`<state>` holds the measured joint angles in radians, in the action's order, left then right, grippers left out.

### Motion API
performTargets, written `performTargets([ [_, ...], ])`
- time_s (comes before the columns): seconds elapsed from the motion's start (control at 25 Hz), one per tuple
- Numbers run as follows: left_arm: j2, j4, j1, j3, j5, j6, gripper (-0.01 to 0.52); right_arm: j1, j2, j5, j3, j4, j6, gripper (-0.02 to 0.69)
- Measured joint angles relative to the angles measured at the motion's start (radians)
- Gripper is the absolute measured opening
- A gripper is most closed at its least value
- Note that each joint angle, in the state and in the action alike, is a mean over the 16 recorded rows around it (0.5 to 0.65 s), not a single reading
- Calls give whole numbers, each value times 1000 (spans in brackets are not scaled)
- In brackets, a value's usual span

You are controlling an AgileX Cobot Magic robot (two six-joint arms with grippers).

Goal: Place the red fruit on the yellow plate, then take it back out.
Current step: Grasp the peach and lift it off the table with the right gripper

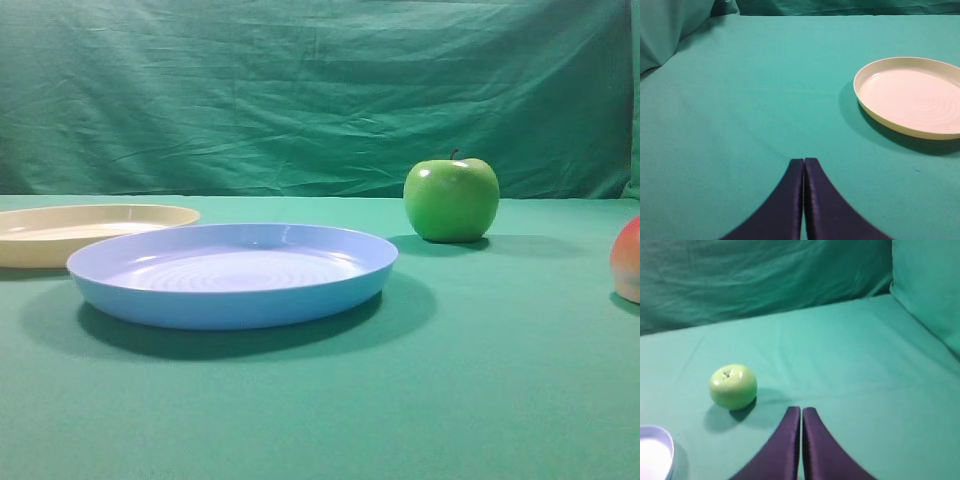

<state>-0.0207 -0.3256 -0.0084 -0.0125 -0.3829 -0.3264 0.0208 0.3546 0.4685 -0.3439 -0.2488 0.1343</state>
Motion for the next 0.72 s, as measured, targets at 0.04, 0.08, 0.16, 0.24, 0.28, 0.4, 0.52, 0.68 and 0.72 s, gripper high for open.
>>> performTargets([
  [0.04,0,0,0,0,0,0,0,0,25,29,-16,-10,23,0],
  [0.08,0,0,0,0,0,0,0,0,50,56,-31,-21,47,0],
  [0.16,0,0,0,0,0,0,0,1,96,110,-61,-43,95,0],
  [0.24,0,0,0,0,0,0,0,5,139,161,-87,-65,143,0],
  [0.28,0,0,0,0,0,0,0,8,160,184,-100,-75,167,0],
  [0.4,0,0,0,0,0,0,0,26,227,243,-132,-104,237,0],
  [0.52,0,0,0,0,0,0,0,53,304,283,-162,-125,297,0],
  [0.68,0,0,0,0,0,0,0,92,427,301,-199,-132,329,0],
  [0.72,0,0,0,0,0,0,0,102,460,301,-208,-130,330,0],
])
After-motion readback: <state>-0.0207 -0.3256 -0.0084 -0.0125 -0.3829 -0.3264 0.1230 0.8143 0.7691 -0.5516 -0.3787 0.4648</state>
